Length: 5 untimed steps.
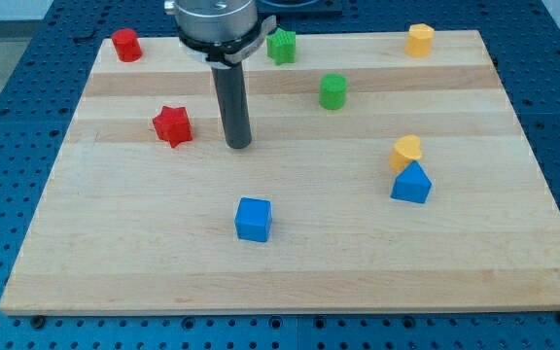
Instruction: Slide the red star towards the center left of the board
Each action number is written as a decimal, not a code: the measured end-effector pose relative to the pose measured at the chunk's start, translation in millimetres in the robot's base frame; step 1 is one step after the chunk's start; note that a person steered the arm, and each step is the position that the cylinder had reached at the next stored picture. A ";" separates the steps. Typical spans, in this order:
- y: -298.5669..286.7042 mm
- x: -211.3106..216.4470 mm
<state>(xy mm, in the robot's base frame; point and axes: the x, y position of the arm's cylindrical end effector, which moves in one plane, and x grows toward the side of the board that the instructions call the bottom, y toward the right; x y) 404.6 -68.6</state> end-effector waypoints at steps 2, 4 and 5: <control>-81.7 -2.0; -106.3 -3.3; -57.1 -22.1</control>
<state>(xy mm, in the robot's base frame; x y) 382.5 -125.7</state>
